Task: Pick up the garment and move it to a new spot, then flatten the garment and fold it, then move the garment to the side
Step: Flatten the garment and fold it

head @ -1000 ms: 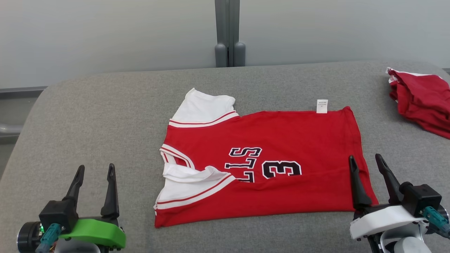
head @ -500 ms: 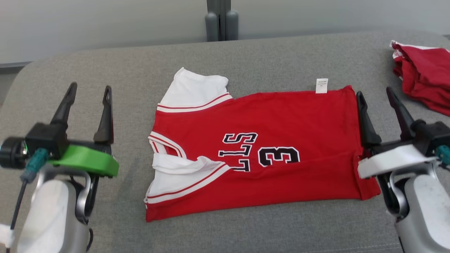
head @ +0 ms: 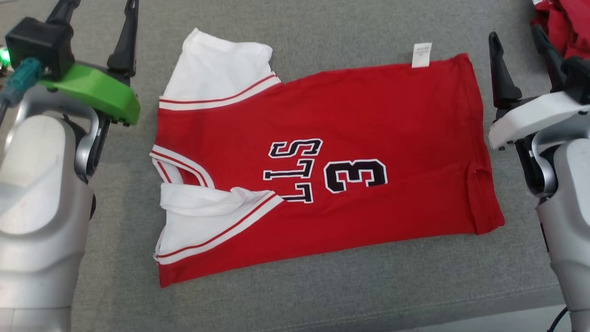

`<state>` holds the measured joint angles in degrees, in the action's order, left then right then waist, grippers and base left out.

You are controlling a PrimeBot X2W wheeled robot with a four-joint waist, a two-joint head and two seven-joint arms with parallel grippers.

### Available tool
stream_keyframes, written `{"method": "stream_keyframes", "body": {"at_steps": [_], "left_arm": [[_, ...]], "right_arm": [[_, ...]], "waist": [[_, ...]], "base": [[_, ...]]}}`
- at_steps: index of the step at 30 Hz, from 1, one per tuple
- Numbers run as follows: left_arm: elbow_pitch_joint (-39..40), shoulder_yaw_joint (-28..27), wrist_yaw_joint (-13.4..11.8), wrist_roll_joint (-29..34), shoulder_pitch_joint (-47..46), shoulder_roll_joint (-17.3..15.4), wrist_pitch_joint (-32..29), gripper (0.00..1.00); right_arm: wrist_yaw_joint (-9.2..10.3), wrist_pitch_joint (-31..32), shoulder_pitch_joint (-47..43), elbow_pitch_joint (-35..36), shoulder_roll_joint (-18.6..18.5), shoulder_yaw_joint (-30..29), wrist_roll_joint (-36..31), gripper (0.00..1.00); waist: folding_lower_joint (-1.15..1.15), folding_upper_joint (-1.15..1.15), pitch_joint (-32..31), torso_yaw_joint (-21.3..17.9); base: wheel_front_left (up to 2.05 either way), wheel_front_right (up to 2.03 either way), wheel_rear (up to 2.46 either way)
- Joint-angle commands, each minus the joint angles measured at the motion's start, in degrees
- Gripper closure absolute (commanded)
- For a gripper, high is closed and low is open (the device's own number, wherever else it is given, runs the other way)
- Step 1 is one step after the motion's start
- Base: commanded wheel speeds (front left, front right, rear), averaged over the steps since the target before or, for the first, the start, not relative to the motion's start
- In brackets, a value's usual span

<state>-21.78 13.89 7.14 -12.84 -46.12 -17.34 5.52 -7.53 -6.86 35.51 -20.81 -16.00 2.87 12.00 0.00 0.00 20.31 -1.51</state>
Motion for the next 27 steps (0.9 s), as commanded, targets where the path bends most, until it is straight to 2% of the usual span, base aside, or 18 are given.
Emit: {"method": "stream_keyframes", "body": {"at_steps": [1, 3, 9, 17, 27], "left_arm": [[-1.72, 0.73, 0.28, -0.37, -2.45, -0.45, -0.16, 0.0], [-4.8, 1.73, 0.36, -2.39, -4.83, -0.2, -0.99, 0.0], [-13.02, 9.45, 0.38, -6.82, -11.14, -3.74, -2.97, 0.0], [-22.21, 18.41, 0.39, -12.62, -17.01, -6.11, -4.67, 0.0], [-29.93, 24.46, 0.4, -19.47, -20.57, -6.99, -4.02, 0.0]], "right_arm": [[0.1, 0.43, 1.93, -1.4, -0.53, 0.46, -0.3, 0.0], [0.1, 1.11, 3.85, -3.68, -0.63, 1.01, -0.18, 0.0], [0.1, 2.04, 9.93, -10.42, -0.3, 4.5, 1.1, 0.0], [0.1, 0.79, 16.23, -18.31, 0.57, 10.5, 3.4, 0.0], [0.1, -1.71, 20.67, -25.04, 1.69, 17.66, 7.03, 0.0]], "waist": [[0.0, 0.0, 6.07, -3.3], [0.0, 0.0, 7.4, -3.92], [0.0, 0.0, 10.45, -5.82], [0.0, 0.0, 13.08, -6.74], [0.0, 0.0, 13.87, -7.6]], "base": [[0.0, 0.0, 0.0], [0.0, 0.0, 0.0], [0.0, 0.0, 0.0], [0.0, 0.0, 0.0], [0.0, 0.0, 0.0]]}}
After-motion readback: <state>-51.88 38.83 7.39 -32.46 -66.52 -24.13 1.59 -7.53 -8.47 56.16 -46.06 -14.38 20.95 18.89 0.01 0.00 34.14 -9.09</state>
